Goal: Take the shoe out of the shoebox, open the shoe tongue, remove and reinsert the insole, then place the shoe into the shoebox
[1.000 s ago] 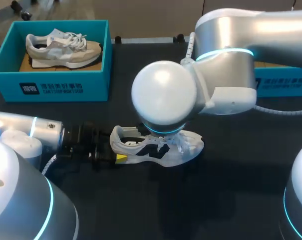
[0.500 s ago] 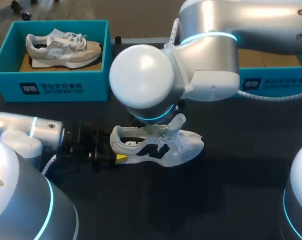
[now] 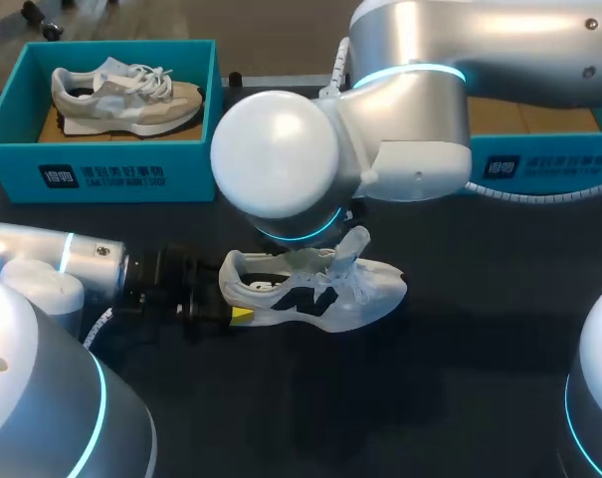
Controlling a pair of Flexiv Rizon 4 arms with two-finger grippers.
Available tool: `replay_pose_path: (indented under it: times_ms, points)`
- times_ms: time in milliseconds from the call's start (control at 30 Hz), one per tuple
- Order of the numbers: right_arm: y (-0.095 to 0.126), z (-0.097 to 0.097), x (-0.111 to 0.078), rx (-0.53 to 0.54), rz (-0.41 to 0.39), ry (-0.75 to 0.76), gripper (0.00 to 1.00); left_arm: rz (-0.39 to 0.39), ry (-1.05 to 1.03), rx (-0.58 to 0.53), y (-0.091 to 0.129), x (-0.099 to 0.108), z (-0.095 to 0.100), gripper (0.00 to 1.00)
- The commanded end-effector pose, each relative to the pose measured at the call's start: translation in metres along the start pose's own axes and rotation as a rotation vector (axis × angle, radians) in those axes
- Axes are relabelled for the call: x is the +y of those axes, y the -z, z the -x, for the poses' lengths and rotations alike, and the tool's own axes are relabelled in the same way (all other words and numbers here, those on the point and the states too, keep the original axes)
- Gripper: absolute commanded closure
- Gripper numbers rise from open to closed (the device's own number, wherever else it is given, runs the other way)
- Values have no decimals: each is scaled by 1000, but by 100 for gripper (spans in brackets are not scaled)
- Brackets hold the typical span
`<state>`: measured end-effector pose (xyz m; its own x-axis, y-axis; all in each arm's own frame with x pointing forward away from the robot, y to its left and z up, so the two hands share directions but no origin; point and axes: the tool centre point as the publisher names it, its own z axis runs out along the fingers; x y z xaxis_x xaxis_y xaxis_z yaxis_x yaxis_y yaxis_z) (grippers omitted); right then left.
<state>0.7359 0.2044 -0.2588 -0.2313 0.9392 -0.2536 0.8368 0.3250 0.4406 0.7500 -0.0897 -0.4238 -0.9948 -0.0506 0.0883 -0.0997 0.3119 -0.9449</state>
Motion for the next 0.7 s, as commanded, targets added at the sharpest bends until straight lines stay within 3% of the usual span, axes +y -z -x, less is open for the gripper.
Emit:
replay_pose_path:
  times_ms: [33,100,400,700]
  points:
    - [-3,4,4,108,54,141,0,0,0,-3,0,1,-1,100]
    - [-6,3,9,163,68,229,0,0,0,-3,0,1,-1,100]
    - [-16,11,29,218,61,394,0,0,0,-3,0,1,-1,100]
    - [-14,12,48,248,128,580,0,0,0,-3,0,1,-1,100]
